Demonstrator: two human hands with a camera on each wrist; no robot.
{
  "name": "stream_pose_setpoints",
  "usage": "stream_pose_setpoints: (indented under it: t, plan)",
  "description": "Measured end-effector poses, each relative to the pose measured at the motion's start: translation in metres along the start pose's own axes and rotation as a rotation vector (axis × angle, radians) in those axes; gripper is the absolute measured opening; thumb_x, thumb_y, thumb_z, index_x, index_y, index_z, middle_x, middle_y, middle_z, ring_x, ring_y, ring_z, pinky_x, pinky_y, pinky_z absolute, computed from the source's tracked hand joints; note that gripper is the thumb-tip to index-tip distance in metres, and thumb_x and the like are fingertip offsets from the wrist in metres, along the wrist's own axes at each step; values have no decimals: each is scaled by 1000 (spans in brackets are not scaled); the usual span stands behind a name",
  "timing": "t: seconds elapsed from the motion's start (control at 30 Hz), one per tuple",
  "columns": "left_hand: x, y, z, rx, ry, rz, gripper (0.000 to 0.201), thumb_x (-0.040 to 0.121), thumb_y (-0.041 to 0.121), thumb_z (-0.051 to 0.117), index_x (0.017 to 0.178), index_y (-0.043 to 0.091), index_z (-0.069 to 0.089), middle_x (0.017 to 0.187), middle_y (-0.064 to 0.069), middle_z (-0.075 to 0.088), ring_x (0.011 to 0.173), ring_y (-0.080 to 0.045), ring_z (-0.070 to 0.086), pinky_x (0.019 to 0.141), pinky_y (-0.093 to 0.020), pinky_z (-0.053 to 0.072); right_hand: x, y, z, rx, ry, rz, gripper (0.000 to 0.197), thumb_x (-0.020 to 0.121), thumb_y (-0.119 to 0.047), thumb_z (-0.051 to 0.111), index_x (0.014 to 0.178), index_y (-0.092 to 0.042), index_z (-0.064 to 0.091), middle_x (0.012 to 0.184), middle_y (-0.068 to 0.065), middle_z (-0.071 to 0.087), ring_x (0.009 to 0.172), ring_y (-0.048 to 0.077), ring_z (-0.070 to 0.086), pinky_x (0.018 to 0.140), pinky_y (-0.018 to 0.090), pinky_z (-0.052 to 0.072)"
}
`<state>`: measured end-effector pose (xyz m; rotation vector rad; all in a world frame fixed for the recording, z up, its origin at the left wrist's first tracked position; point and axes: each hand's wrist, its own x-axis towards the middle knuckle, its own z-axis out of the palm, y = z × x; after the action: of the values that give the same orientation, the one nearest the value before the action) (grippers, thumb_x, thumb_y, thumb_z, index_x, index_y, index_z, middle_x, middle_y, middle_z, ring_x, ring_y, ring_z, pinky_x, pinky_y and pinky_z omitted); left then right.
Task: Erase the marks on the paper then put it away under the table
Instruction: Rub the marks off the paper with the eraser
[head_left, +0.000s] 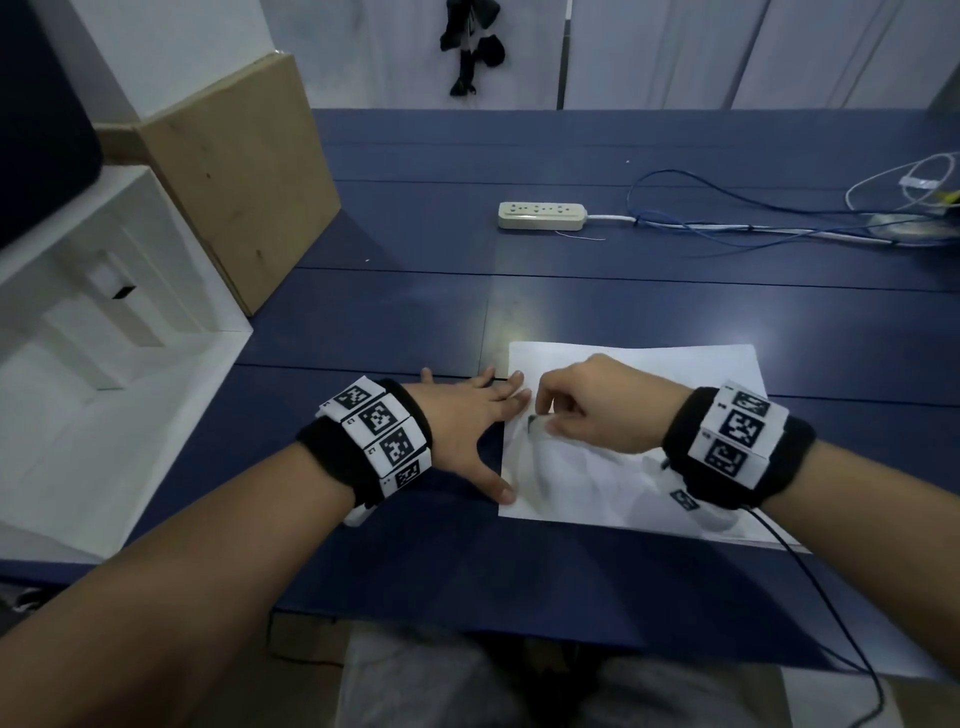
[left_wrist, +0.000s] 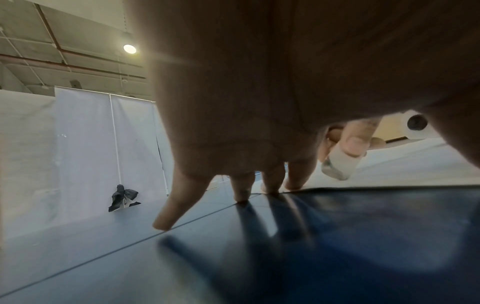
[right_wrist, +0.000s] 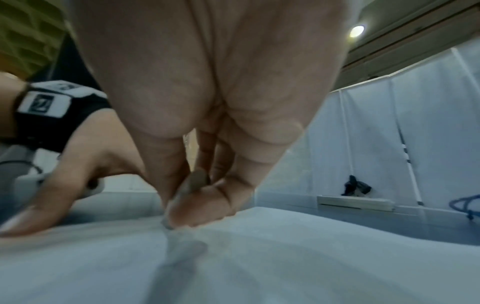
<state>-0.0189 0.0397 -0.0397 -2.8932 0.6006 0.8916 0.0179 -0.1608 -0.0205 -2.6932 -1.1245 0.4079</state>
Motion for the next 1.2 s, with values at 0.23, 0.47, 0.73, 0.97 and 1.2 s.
stream_pose_setpoints:
  t: [0.23, 0.47, 0.73, 0.97, 1.2]
  plan:
    - [0, 2, -1, -9, -16, -21, 126, 66, 81, 61, 155, 29, -11, 159, 16, -24, 148, -13, -19, 103, -80, 12, -19, -11, 7, 53, -193, -141, 21, 92, -33, 61, 110, -29, 72, 86, -9, 72, 75, 9, 61, 77, 24, 51]
    - [2, 2, -1, -4, -28, -25, 127, 65, 83, 61, 155, 30, -12, 159, 17, -25, 148, -13, -19, 104, -79, 15, -13, -6, 7, 27, -117, -104, 23, 92, -28, 61, 112, -28, 72, 91, -7, 73, 84, 12, 65, 81, 24, 51]
    - [0, 2, -2, -8, -44, -25, 132, 61, 83, 65, 155, 32, -13, 158, 17, -26, 147, -12, -21, 104, -79, 13, 4, 2, -6, -52, -30, -38, 24, 95, -30, 60, 114, -23, 72, 83, -9, 62, 84, 15, 60, 75, 22, 39]
    - [-2, 5, -4, -11, -59, -40, 132, 63, 81, 66, 154, 29, -15, 157, 17, -27, 147, -12, -22, 106, -77, 12, -20, -15, 10, 55, -253, -185, 21, 92, -34, 64, 110, -29, 73, 93, -7, 75, 77, 8, 62, 80, 24, 52]
    - [-2, 5, -5, -5, -62, -43, 133, 62, 81, 66, 154, 30, -14, 158, 17, -27, 147, -12, -21, 105, -78, 14, -5, 5, 3, -43, -53, -102, 23, 93, -34, 59, 111, -26, 72, 97, -5, 75, 89, 15, 66, 85, 28, 51]
